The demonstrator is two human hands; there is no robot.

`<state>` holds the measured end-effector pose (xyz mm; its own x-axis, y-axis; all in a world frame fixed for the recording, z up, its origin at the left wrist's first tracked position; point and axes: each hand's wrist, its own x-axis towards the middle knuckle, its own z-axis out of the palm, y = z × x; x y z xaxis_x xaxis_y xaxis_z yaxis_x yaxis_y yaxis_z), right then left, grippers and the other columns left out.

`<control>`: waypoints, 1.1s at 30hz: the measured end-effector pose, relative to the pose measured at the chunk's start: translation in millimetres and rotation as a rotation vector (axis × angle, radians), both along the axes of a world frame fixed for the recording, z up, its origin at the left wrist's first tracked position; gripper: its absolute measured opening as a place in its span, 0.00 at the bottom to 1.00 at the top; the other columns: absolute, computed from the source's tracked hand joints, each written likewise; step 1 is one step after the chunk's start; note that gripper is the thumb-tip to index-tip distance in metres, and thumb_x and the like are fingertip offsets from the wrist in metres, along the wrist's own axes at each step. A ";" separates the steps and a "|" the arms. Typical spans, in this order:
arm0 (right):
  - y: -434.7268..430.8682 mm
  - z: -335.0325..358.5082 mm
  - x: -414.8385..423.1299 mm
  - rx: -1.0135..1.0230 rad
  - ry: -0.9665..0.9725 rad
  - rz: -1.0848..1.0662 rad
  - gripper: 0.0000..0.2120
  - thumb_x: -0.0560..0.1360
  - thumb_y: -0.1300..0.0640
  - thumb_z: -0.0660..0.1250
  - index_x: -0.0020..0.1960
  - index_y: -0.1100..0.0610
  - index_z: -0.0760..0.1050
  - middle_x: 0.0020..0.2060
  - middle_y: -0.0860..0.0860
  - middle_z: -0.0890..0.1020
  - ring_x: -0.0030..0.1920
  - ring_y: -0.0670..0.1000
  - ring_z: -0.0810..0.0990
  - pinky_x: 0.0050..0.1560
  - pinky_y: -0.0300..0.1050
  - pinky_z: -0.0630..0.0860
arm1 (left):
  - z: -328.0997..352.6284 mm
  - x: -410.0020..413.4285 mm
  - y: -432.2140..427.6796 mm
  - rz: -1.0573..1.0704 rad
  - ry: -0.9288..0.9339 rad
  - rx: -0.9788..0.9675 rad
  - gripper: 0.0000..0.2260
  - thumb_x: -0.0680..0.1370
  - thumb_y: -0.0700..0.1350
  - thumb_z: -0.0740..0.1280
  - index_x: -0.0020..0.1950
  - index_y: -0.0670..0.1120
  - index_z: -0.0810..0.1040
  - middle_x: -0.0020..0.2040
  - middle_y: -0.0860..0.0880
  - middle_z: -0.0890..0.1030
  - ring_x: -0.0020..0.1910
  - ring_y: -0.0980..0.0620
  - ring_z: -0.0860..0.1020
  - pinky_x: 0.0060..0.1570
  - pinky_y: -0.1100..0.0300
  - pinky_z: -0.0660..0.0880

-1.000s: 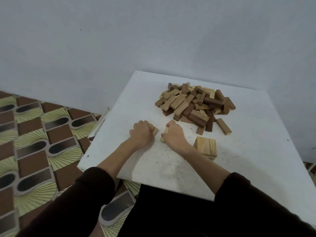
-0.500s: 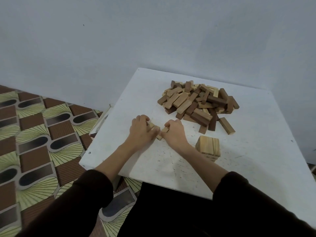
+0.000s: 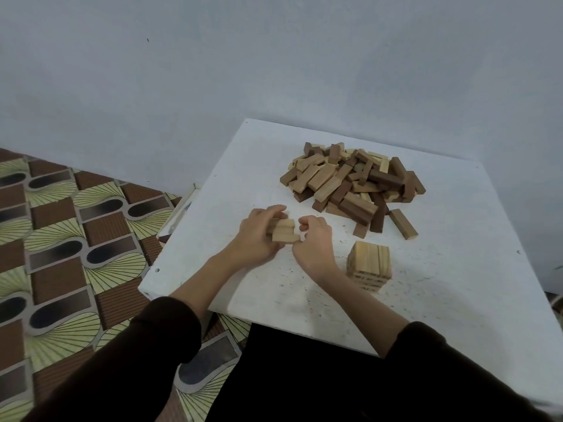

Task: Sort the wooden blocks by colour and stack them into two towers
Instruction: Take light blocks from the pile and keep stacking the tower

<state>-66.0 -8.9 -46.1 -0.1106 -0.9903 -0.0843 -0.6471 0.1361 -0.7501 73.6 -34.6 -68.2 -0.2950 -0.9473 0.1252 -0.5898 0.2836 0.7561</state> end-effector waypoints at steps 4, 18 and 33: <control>1.0 -5.2 0.6 -0.006 -0.028 -0.004 0.27 0.70 0.68 0.64 0.68 0.59 0.66 0.60 0.52 0.69 0.60 0.53 0.68 0.63 0.50 0.70 | -4.4 2.6 -0.2 0.086 -0.005 -0.014 0.37 0.67 0.44 0.78 0.72 0.48 0.64 0.65 0.50 0.68 0.60 0.55 0.59 0.60 0.60 0.62; 3.5 -13.8 0.1 -0.123 -0.068 0.040 0.27 0.72 0.71 0.65 0.69 0.60 0.66 0.60 0.52 0.70 0.47 0.45 0.70 0.42 0.23 0.67 | -3.0 7.8 6.3 0.095 0.130 0.037 0.37 0.69 0.42 0.77 0.73 0.46 0.62 0.58 0.52 0.70 0.52 0.56 0.69 0.48 0.79 0.65; 1.4 -23.1 -0.6 -0.181 -0.097 0.021 0.25 0.71 0.71 0.66 0.67 0.60 0.68 0.57 0.52 0.72 0.42 0.43 0.69 0.41 0.23 0.68 | -8.1 8.9 5.6 0.089 0.135 0.017 0.35 0.69 0.41 0.77 0.72 0.46 0.64 0.58 0.50 0.72 0.49 0.59 0.69 0.49 0.77 0.65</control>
<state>-66.6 -7.5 -69.2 -0.0900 -0.9922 0.0863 -0.5718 -0.0195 -0.8201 82.4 -28.9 -76.3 -0.1916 -0.9711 0.1421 -0.5049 0.2217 0.8342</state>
